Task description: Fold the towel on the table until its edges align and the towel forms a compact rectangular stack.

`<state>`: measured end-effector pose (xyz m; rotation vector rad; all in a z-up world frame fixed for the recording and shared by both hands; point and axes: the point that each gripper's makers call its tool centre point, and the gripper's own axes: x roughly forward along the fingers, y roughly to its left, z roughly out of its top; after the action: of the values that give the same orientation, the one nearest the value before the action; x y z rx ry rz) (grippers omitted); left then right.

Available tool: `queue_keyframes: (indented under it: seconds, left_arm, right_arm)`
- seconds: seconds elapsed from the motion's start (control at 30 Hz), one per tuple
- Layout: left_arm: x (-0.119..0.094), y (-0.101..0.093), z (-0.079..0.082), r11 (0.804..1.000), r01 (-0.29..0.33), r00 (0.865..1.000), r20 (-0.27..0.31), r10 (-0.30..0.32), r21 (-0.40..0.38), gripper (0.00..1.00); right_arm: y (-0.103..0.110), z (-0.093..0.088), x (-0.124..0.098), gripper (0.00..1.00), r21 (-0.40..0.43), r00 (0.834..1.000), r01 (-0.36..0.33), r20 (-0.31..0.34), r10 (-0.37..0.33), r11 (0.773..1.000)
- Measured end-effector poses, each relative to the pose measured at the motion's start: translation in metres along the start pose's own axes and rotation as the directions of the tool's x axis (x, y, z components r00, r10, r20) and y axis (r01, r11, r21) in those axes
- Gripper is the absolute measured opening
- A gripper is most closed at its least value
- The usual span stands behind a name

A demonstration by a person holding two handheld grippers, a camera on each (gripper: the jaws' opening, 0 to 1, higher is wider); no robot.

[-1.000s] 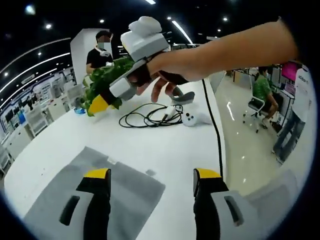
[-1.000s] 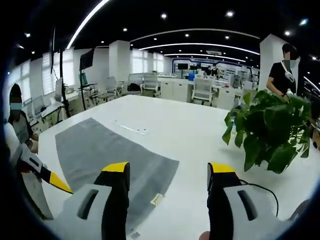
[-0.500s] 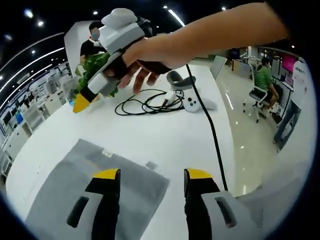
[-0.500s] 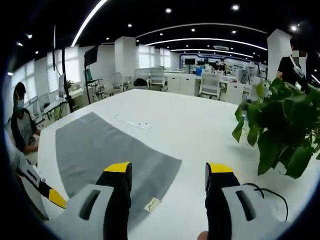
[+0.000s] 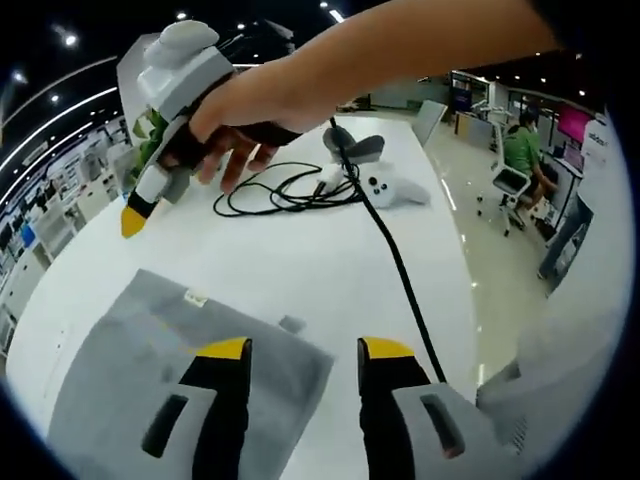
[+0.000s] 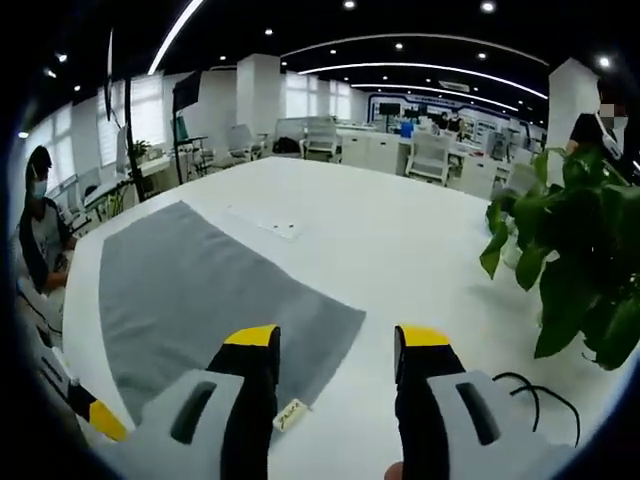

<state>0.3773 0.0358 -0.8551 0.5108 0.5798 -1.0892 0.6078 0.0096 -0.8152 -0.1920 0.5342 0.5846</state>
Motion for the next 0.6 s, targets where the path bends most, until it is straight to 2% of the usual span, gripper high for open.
queue_keyframes:
  seconds: [0.13, 0.33, 0.6]
  left_arm:
    - [0.005, -0.006, -0.003, 1.0, 0.027, 1.0, -0.004, -0.027, 0.007, 0.37]
    - [0.016, -0.014, -0.011, 0.998, 0.056, 0.998, -0.033, -0.055, 0.018, 0.34]
    - [0.027, -0.011, -0.025, 0.998, 0.064, 0.995, -0.078, -0.062, 0.027, 0.3]
  right_arm:
    - [-0.001, -0.005, 0.004, 0.43, 0.024, 1.0, 0.006, -0.01, -0.006, 1.0]
    - [0.001, -0.013, 0.008, 0.4, 0.021, 1.0, 0.005, -0.022, -0.005, 1.0]
    - [0.006, -0.025, 0.027, 0.39, 0.026, 0.998, -0.017, -0.058, 0.018, 1.0]
